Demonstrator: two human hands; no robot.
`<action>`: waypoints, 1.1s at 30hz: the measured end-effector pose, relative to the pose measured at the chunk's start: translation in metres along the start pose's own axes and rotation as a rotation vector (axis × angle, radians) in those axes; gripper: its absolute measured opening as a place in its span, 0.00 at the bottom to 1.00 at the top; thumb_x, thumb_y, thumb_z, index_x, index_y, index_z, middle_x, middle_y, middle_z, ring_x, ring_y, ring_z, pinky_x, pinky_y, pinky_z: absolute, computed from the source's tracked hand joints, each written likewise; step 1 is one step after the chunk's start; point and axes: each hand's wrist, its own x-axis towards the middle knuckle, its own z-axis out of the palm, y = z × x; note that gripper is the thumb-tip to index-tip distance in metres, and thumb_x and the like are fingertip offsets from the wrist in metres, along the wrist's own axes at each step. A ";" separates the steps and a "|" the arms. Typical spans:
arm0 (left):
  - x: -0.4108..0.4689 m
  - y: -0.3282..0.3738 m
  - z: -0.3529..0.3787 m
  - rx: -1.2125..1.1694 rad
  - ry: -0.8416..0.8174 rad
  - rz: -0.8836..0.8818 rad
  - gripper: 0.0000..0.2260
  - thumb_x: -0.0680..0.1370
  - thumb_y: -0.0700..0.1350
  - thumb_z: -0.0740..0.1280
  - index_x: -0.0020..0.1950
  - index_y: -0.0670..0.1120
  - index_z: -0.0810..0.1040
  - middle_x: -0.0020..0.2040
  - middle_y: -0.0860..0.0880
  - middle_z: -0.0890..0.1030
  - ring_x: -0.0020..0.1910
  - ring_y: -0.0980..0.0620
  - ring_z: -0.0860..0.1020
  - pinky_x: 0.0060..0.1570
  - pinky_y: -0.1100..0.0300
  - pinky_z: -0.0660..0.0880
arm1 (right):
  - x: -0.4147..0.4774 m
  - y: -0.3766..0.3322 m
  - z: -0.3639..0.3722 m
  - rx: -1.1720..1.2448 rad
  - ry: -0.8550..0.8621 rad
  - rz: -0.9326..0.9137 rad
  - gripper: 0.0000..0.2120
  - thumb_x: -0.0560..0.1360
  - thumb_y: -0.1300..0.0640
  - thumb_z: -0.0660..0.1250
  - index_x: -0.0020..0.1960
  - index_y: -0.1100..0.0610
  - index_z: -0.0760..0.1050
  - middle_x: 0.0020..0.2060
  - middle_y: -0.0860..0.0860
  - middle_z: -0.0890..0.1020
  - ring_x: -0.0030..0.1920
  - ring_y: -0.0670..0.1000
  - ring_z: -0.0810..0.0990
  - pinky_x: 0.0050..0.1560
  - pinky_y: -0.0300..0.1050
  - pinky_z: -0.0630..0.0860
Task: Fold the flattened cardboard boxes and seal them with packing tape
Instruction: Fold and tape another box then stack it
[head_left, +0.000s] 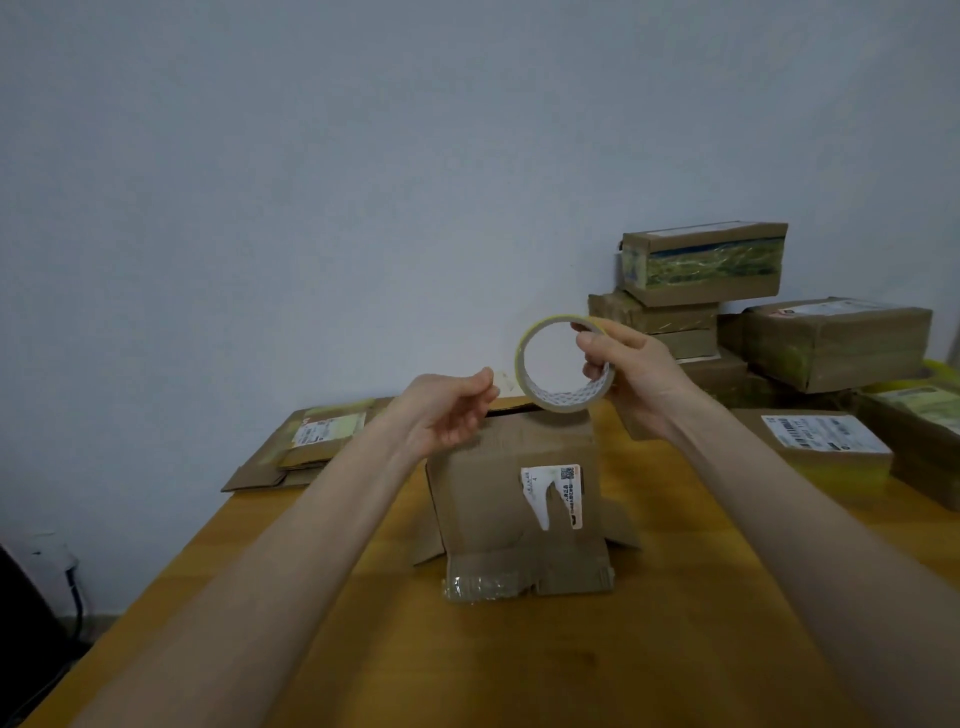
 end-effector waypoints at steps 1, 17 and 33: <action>0.000 0.002 -0.003 0.045 0.017 0.033 0.06 0.75 0.45 0.71 0.42 0.43 0.79 0.34 0.51 0.81 0.30 0.58 0.75 0.25 0.68 0.73 | 0.000 -0.003 0.000 -0.041 -0.003 -0.009 0.14 0.68 0.60 0.73 0.54 0.56 0.81 0.36 0.50 0.77 0.32 0.46 0.72 0.36 0.39 0.71; 0.005 0.020 -0.049 0.213 0.300 0.286 0.07 0.77 0.43 0.69 0.49 0.40 0.78 0.37 0.48 0.77 0.33 0.55 0.74 0.26 0.66 0.74 | 0.015 -0.028 0.005 -0.785 -0.129 -0.206 0.23 0.69 0.57 0.75 0.63 0.49 0.76 0.51 0.42 0.78 0.50 0.41 0.76 0.50 0.36 0.73; 0.033 -0.038 -0.096 0.047 0.412 0.136 0.08 0.76 0.37 0.68 0.37 0.42 0.75 0.29 0.48 0.72 0.24 0.55 0.68 0.20 0.66 0.68 | 0.052 0.016 0.034 -1.069 -0.264 -0.168 0.26 0.65 0.45 0.76 0.61 0.50 0.77 0.55 0.47 0.76 0.56 0.48 0.73 0.54 0.42 0.71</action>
